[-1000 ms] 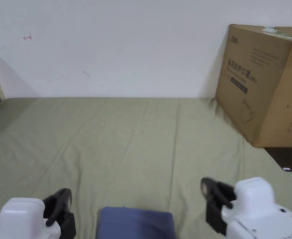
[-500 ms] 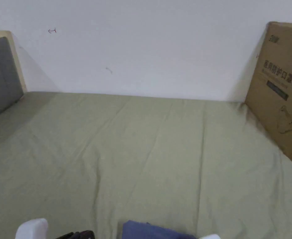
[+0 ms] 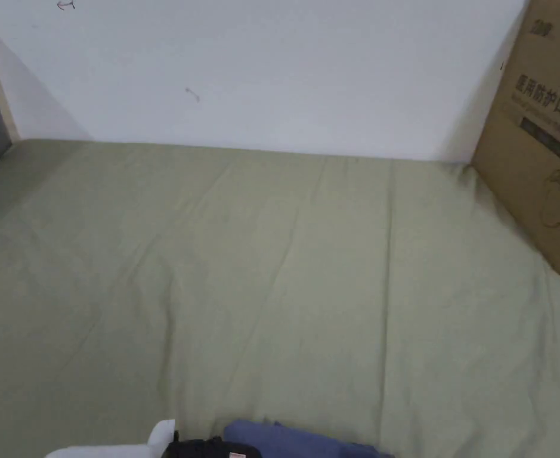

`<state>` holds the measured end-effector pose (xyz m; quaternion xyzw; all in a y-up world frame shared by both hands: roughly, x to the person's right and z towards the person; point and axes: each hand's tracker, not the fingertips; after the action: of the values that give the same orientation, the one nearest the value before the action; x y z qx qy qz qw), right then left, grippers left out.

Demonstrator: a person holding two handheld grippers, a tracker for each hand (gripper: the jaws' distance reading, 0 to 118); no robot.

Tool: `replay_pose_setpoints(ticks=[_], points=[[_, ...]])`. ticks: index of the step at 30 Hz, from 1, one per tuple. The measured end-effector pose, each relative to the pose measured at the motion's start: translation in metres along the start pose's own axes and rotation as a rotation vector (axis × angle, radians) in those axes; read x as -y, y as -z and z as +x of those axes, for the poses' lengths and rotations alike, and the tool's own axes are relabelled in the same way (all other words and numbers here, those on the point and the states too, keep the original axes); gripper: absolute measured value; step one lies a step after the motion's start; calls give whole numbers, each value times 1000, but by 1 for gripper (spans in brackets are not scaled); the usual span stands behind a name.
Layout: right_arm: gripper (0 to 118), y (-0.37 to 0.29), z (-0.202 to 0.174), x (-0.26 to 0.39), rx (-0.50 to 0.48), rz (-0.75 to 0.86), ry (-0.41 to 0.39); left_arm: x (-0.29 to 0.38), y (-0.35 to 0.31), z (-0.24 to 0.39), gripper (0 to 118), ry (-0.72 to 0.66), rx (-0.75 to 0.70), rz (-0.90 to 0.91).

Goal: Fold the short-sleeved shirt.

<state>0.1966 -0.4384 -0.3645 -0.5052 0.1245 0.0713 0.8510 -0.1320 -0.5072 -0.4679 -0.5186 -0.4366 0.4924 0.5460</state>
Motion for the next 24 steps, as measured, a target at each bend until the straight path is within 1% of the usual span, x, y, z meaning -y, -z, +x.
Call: replay_pose_setpoints(ticks=[3, 4, 5, 7, 8, 9, 10, 11, 13, 14, 15, 18, 20, 24], points=[[0, 0, 8, -2, -40, -6, 35, 2, 11, 8, 118, 57, -51, -15], [0, 1, 10, -2, -49, -8, 43, 2, 15, 15, 115, 92, -101, -12], [0, 0, 12, -2, -54, -8, 49, 6, 14, 20, 105, 132, -144, -18], [0, -1, 13, -1, -62, -6, 60, 10, 16, 31, 18, 220, -260, -9], [0, -2, 14, -1, -64, -4, 66, 12, 19, 35, 17, 265, -363, 2], [0, -3, 14, -1, -67, -3, 73, 13, 19, 34, 17, 269, -369, 7], [0, -6, 15, -2, -70, -5, 87, 13, 17, 35, 17, 224, -299, -4], [0, -11, 17, -3, -76, 1, 118, 12, 13, 38, 17, 214, -281, -4], [0, -25, 19, -4, -109, 52, 182, 10, 0, 52, 17, 255, -295, 15], [0, -32, 19, -4, -127, 74, 202, 9, -12, 59, 17, 267, -308, 20], [0, -39, 19, -5, -120, 80, 204, 6, -26, 64, 17, 271, -326, 29], [0, -55, 12, -8, -71, 91, 168, -7, -89, 79, 17, 284, -467, 55], [0, -60, 5, -9, -42, 84, 130, -18, -144, 89, 17, 296, -631, 85], [0, -63, -11, -10, -30, 68, 95, -38, -240, 113, 17, 315, -901, 128]])
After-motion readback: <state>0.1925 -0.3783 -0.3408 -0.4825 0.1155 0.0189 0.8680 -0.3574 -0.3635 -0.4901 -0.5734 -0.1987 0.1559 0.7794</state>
